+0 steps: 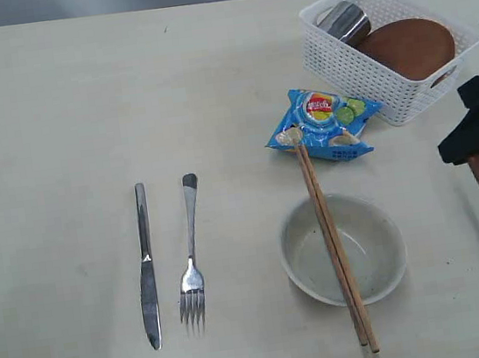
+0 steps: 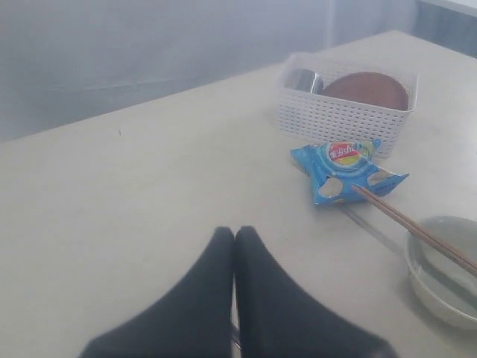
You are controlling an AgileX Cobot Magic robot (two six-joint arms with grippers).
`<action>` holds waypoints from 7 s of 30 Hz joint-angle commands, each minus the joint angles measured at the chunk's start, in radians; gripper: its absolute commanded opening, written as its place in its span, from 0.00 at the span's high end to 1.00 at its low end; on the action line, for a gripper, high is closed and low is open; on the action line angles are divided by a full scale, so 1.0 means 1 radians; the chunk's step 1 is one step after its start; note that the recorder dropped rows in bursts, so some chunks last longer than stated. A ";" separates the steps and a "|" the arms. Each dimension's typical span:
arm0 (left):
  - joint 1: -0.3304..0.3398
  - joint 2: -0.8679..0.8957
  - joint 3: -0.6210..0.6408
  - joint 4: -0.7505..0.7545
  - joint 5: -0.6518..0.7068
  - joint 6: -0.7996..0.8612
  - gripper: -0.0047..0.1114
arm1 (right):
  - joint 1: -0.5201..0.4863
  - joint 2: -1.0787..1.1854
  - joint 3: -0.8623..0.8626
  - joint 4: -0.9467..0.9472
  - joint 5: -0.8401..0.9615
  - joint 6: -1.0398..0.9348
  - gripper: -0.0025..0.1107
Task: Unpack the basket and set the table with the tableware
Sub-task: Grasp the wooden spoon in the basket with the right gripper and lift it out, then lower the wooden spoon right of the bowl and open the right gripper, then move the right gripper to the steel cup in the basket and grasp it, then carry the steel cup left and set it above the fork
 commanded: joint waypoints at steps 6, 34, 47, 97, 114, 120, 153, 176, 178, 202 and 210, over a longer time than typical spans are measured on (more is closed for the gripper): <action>-0.004 -0.005 -0.004 0.002 -0.012 -0.004 0.96 | 0.001 0.148 0.037 0.108 -0.100 -0.092 0.98; -0.004 -0.005 -0.004 0.004 -0.011 -0.004 0.96 | 0.001 0.334 0.035 0.239 -0.244 -0.157 0.60; -0.004 -0.005 -0.004 0.004 -0.011 -0.004 0.96 | -0.003 0.286 -0.040 0.227 -0.125 -0.062 0.60; -0.004 -0.005 -0.004 0.000 -0.012 -0.034 0.96 | 0.220 0.848 -1.302 -0.028 0.044 0.093 0.51; -0.004 -0.005 -0.004 0.000 -0.012 -0.036 0.96 | 0.218 0.883 -1.302 0.015 0.127 0.104 0.73; -0.004 -0.005 -0.004 0.000 -0.012 -0.036 0.96 | 0.218 0.883 -1.302 0.015 0.153 0.104 0.97; -0.004 -0.005 -0.004 0.024 -0.018 -0.030 0.96 | 0.463 0.487 -1.184 -0.190 0.162 0.208 0.98; -0.004 -0.088 -0.004 0.308 0.036 -0.194 0.96 | 1.011 0.649 -1.139 -0.559 -0.051 0.544 0.98; -0.004 -0.088 -0.004 0.308 0.043 -0.194 0.96 | 1.004 0.669 -1.139 -0.564 -0.069 0.571 0.98; -0.004 -0.088 0.029 0.310 -0.012 -0.207 0.96 | 1.015 0.752 -1.141 -0.564 -0.164 0.569 0.98; -0.004 -0.088 0.029 0.310 -0.012 -0.207 0.96 | 1.031 0.752 -1.197 -0.562 -0.169 0.562 0.98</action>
